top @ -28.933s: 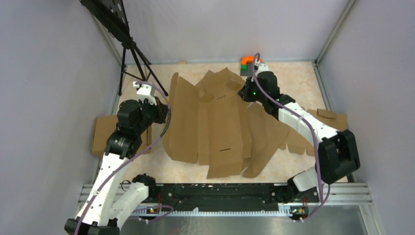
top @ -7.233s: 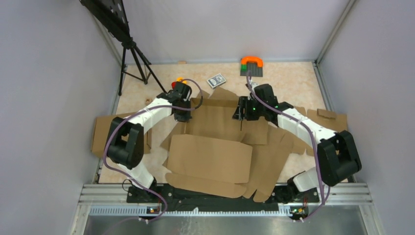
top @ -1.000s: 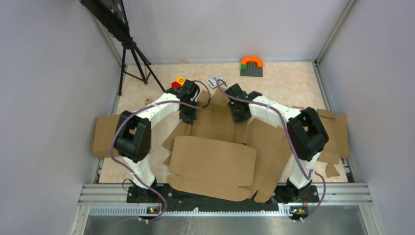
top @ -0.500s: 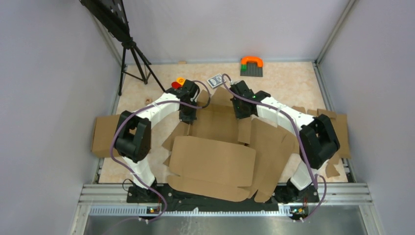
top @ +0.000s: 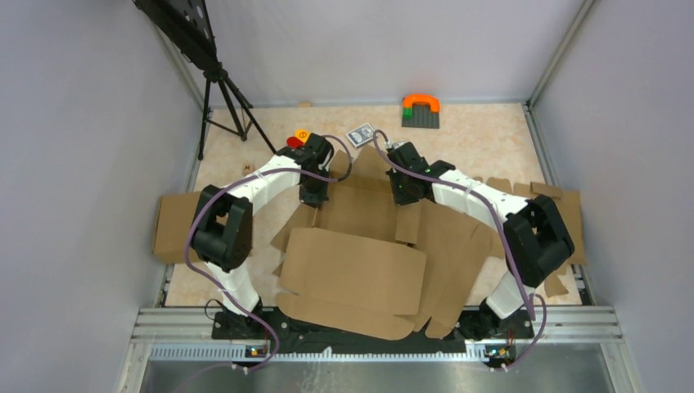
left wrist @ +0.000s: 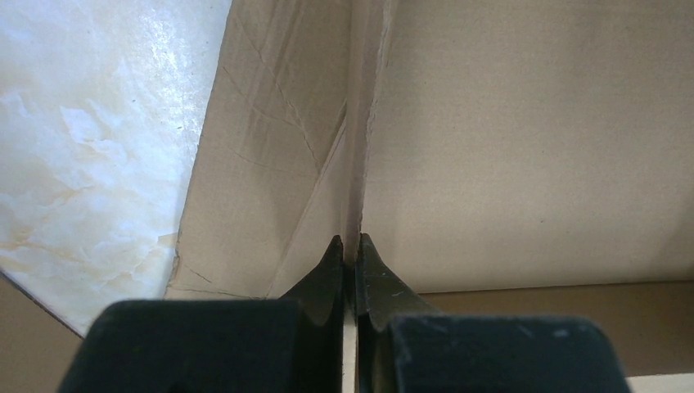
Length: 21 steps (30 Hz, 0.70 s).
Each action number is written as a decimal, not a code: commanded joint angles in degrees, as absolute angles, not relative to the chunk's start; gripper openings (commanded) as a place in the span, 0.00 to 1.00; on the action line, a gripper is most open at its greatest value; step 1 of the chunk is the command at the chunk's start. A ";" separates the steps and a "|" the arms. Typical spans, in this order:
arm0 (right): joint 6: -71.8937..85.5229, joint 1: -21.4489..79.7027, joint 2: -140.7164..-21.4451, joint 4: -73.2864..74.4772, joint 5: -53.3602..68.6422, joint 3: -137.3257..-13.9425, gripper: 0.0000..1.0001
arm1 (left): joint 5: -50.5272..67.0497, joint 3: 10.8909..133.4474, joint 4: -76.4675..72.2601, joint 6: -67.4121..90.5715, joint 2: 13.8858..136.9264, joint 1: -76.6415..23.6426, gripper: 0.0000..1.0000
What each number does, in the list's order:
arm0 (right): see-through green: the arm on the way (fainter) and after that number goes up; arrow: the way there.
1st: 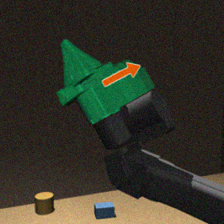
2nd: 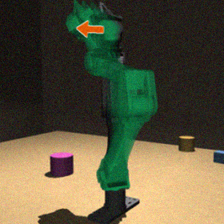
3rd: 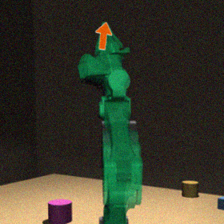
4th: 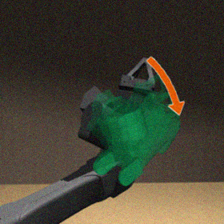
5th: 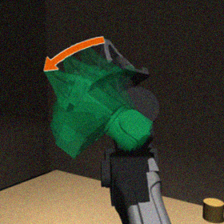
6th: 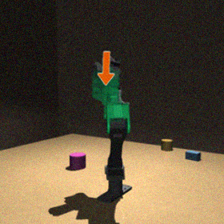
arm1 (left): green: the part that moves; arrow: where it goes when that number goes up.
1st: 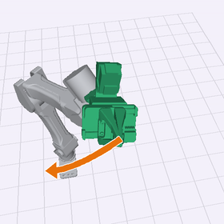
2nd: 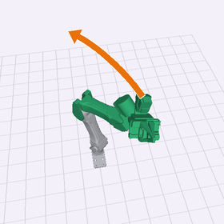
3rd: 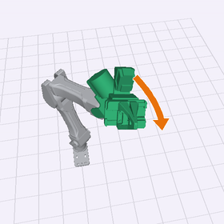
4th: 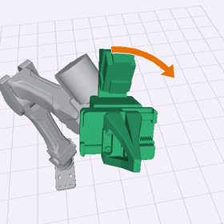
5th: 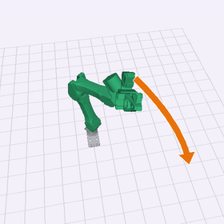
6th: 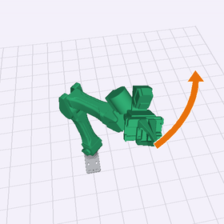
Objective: Fold the paper box
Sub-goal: Fold the paper box at the center of the board.
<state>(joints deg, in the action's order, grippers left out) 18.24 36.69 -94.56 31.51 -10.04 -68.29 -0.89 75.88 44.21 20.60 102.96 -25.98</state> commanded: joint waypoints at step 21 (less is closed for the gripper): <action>18.77 31.88 -87.09 21.11 4.87 -69.42 0.12 | -0.74 76.63 44.47 19.78 101.69 -25.57 0.00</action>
